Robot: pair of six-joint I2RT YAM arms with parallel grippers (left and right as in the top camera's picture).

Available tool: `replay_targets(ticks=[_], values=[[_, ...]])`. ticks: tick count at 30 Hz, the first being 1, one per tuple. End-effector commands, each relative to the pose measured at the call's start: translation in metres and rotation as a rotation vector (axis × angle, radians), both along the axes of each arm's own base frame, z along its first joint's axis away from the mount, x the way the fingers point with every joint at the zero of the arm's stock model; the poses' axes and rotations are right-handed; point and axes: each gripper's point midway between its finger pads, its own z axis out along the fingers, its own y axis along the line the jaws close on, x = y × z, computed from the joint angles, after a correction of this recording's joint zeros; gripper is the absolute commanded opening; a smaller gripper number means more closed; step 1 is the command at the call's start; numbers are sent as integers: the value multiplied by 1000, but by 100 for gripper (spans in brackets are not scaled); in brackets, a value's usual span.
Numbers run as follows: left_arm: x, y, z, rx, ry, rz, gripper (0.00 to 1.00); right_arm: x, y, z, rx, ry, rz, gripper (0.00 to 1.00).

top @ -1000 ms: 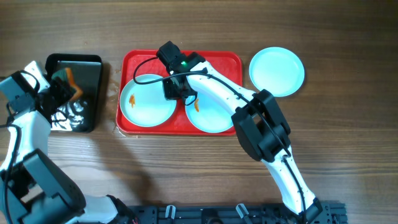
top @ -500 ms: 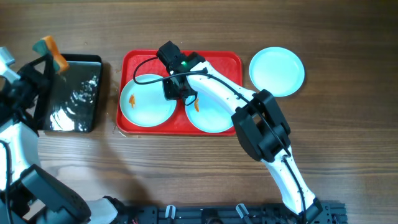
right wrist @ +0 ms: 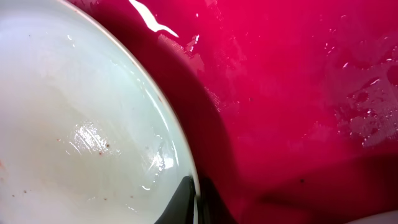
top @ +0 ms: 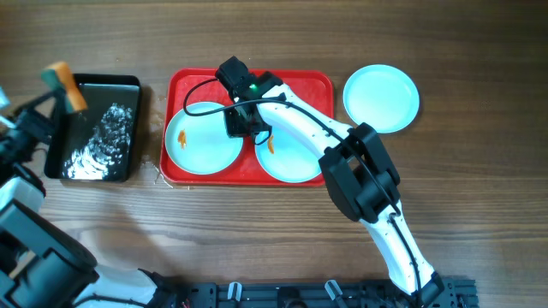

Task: Clean dirty plates on tray and stack at the side
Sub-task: 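Rinse the sponge in the black tray water with the left gripper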

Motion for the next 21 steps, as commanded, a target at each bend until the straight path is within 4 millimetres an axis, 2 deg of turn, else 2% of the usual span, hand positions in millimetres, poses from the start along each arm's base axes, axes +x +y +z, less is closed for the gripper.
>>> replay_targets(ticks=[1,3,5,6,7,8,9,11,14,16,17,19,21], values=[[-12,-15,35,-78,23,-74,4,-4,-34,-41,-147,33,-15,4],[-13,-16,12,-64,37,-68,4,-4,-33,-41,-147,33,-14,4],[-10,-5,-48,-65,156,54,4,-4,-33,-41,-147,33,-15,4],[-11,3,-86,-50,265,140,4,-4,-33,-41,-147,33,-14,4],[-14,7,-111,-27,333,181,4,-4,-33,-42,-147,34,-14,4],[-16,8,-117,-41,336,173,4,-4,-33,-41,-146,34,-15,5],[-15,5,-108,-51,291,141,4,-5,-33,-41,-143,35,-14,4],[-14,-3,-43,-87,93,-15,4,-5,-32,-41,-141,37,-13,4],[-18,-12,30,-12,-56,-70,4,-5,-32,-41,-141,37,-13,4],[-24,-19,51,54,-137,-68,4,-5,-32,-41,-141,38,-13,4],[-24,-19,49,46,-129,-67,4,-5,-32,-41,-141,37,-13,4],[-15,-8,13,-22,-39,-54,4,-5,-32,-41,-141,37,-13,4],[-7,4,-54,-98,109,26,4,-5,-32,-41,-141,38,-13,4]])
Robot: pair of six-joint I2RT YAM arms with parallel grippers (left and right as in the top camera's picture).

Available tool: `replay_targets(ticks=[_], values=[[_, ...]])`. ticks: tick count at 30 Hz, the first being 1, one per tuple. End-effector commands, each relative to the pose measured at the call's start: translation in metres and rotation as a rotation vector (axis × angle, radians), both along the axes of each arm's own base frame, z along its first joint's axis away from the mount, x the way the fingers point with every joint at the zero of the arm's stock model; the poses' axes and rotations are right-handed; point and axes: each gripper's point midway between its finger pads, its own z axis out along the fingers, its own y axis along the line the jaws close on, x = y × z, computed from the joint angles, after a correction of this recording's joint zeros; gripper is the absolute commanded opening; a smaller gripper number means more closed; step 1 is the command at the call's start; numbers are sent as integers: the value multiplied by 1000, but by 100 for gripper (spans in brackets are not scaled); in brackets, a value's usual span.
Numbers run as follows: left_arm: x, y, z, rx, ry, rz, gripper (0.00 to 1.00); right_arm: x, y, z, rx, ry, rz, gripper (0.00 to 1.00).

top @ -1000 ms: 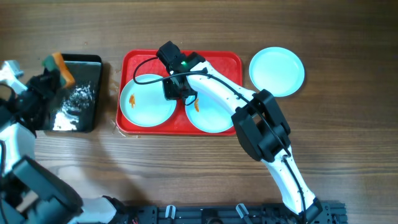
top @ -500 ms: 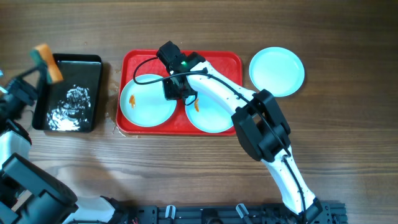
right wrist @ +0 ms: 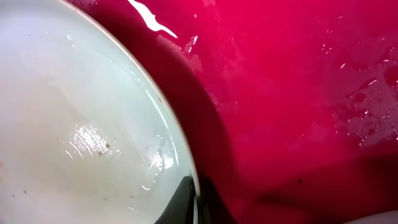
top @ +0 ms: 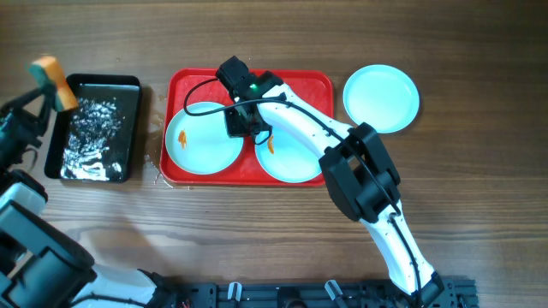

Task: Clean dirty plates on tray and stack at the side
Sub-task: 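Rinse the sponge in the black tray water with the left gripper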

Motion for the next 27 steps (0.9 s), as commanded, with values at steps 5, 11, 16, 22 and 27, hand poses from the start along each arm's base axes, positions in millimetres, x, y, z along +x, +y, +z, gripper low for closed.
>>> replay_targets(ticks=[5,11,16,22,27], values=[[7,36,-83,-101,229,223,4,-5,-31,-41,-138,34,-15,4],[-1,6,27,33,-70,109,4,-6,-30,-41,-132,41,-12,4],[-21,78,-175,-321,754,722,4,-7,-28,-41,-121,48,-10,4],[14,32,-39,-240,206,230,4,-7,-28,-41,-121,48,-10,4],[9,14,-17,-194,131,112,4,-8,-28,-41,-122,49,-11,4]])
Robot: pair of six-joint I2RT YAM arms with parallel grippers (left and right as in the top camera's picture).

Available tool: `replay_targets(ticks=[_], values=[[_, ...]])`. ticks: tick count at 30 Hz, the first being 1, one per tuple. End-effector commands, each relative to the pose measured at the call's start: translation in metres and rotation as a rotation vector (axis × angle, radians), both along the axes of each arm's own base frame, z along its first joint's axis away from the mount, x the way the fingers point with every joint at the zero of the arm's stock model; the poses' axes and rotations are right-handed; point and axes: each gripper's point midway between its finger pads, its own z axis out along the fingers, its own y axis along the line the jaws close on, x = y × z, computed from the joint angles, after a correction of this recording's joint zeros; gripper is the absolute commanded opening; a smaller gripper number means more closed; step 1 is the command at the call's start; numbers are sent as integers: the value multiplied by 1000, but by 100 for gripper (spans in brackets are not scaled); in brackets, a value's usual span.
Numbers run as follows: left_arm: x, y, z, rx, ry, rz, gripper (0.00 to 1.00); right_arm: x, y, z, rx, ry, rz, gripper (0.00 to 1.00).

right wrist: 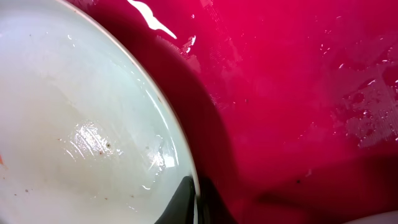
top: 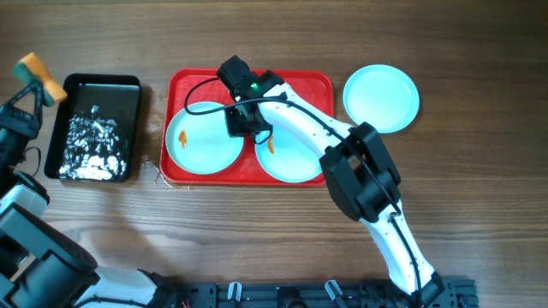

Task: Clean dirty plates on tray and stack at the side
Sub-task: 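Rinse the sponge in the black tray water with the left gripper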

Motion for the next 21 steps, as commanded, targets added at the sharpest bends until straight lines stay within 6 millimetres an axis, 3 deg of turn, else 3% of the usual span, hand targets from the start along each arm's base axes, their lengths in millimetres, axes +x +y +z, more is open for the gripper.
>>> replay_targets(ticks=[1,3,4,5,7,9,11,14,16,17,18,19,21], values=[[-1,-19,-26,-110,103,-111,4,-8,-28,-41,-128,43,-8,4],[7,-7,-88,-234,321,48,4,-8,-28,-41,-128,43,-8,4],[1,4,-135,-312,522,206,4,-8,-28,-41,-128,43,-8,4],[-9,9,-168,-339,677,330,4,-8,-28,-41,-129,43,-8,5],[-6,3,-170,-333,692,328,4,-8,-28,-41,-128,43,-8,4],[8,-11,-139,-316,552,189,4,-8,-28,-41,-129,43,-8,4],[22,-23,-85,-334,352,34,4,-8,-28,-41,-129,43,-8,4],[21,-35,-51,-254,222,-79,4,-8,-27,-41,-129,43,-8,4],[21,-31,-73,-216,270,-34,4,-8,-27,-41,-128,42,-8,4],[15,-12,-124,-309,484,156,4,-8,-27,-41,-127,42,-9,4],[-9,2,-175,-399,727,356,4,-7,-28,-41,-128,43,-11,4],[-24,5,-195,-458,837,448,4,-7,-28,-41,-128,42,-9,4],[-12,-4,-175,-479,746,332,4,-7,-28,-41,-128,42,-8,4]])
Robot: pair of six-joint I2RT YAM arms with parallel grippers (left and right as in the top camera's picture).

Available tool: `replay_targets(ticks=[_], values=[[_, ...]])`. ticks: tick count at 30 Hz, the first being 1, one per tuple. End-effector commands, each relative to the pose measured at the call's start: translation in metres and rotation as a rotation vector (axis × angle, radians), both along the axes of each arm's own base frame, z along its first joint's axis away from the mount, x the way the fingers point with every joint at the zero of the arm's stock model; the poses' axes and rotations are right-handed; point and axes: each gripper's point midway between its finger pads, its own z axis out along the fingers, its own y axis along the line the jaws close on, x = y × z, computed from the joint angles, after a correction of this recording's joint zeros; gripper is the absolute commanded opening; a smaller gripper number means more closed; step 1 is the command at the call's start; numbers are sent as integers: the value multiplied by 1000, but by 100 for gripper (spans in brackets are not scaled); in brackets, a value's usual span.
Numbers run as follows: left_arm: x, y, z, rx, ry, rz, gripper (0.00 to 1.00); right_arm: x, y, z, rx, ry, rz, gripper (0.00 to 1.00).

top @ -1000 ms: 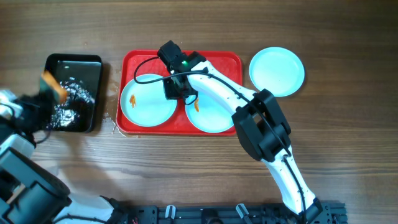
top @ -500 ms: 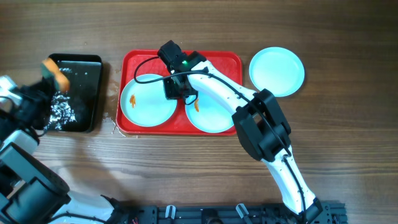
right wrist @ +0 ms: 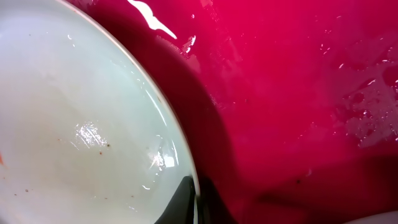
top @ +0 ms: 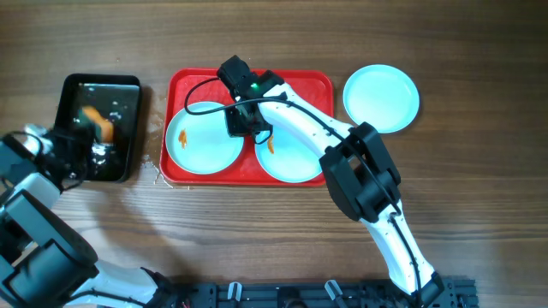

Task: Clean dirty plates on tray and stack at the side
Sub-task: 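Rinse the sponge in the black tray water with the left gripper, then move the sponge onto the left plate and scrub it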

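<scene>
Two pale blue plates lie on the red tray [top: 317,85]. The left plate [top: 201,141] has an orange smear, and the right plate [top: 295,162] has one at its left edge. My right gripper [top: 246,122] is shut on the left plate's right rim. In the right wrist view its fingertips [right wrist: 185,200] pinch that rim [right wrist: 174,134], one inside and one outside. My left gripper [top: 84,130] reaches into the black tub [top: 68,90] of water, shut on the orange sponge [top: 97,120].
A clean pale blue plate [top: 382,98] lies on the wooden table to the right of the tray. Water is spilled on the table [top: 157,175] at the tray's left edge. The tray floor [right wrist: 298,93] is wet.
My left gripper has brought the sponge from beyond the tub's upper left corner down into the tub's water. The right gripper and the plates have not moved.
The sponge was held at the tub's upper left edge over churned water. At each later moment it was farther left and outside the tub, and now it is in the water. The right gripper stayed shut on the left plate's rim throughout.
</scene>
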Motion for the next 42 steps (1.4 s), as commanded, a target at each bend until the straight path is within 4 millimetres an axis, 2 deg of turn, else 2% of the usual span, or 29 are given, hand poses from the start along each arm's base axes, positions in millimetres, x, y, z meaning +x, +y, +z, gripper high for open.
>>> replay_targets(ticks=[1,4,5,6,7,8,10,11,12,14,15,16,17,20,21,23,25,26,27,28,30,31,32,34,35,37,39,41,42], values=[[19,7,36,50,-183,-50,4,-8,-28,-41,-129,43,-8,4],[37,-8,113,102,-525,-225,4,-8,-28,-41,-131,45,-8,4],[38,-10,125,157,-584,-264,4,-8,-28,-41,-131,44,-8,4],[37,-11,122,240,-603,-297,4,-8,-28,-41,-130,44,-8,4],[37,-5,103,255,-532,-262,4,-8,-28,-41,-129,43,-8,4],[32,7,68,192,-355,-145,4,-8,-28,-41,-129,43,-9,4],[7,15,10,0,-29,71,4,-8,-28,-41,-128,43,-9,4],[12,7,23,-131,-72,83,4,-8,-28,-41,-131,45,-8,4],[28,2,61,-135,-247,-9,4,-8,-28,-41,-132,46,-8,4],[39,-8,117,29,-515,-194,4,-8,-28,-41,-131,46,-8,4],[39,-12,128,100,-577,-248,4,-8,-28,-41,-131,46,-8,4],[38,-15,125,213,-610,-306,4,-8,-28,-41,-131,46,-9,4],[37,-13,110,218,-559,-292,4,-8,-28,-41,-131,46,-9,4],[16,4,28,53,-143,-48,4,-8,-28,-41,-132,46,-8,4],[11,6,18,27,-87,-13,4,-8,-28,-41,-131,46,-8,4],[18,0,38,15,-193,-72,4,-8,-28,-41,-132,46,-8,4],[30,-10,82,5,-390,-175,4,-8,-28,-41,-131,46,-8,4],[36,-18,119,46,-542,-264,4,-8,-28,-41,-131,45,-8,5],[37,-25,140,108,-634,-326,4,-8,-28,-41,-131,46,-9,4],[37,-27,149,158,-675,-351,4,-8,-28,-41,-131,46,-9,4],[39,-22,131,231,-641,-345,4,-8,-28,-41,-131,46,-9,4],[39,-18,113,221,-574,-313,4,-8,-28,-41,-131,46,-9,4],[35,-11,80,201,-433,-243,4,-8,-28,-41,-131,45,-9,4],[11,6,11,142,-68,-54,4,-8,-28,-41,-131,45,-8,4],[8,6,6,131,-42,-46,4,-8,-28,-41,-131,45,-9,4],[22,-13,43,101,-246,-175,4,-8,-28,-41,-131,45,-9,4],[35,-28,102,99,-509,-307,4,-8,-28,-41,-131,45,-9,4],[38,-32,134,203,-654,-384,4,-8,-28,-41,-131,45,-9,4],[39,-29,133,276,-670,-391,4,-8,-28,-41,-131,45,-9,4]])
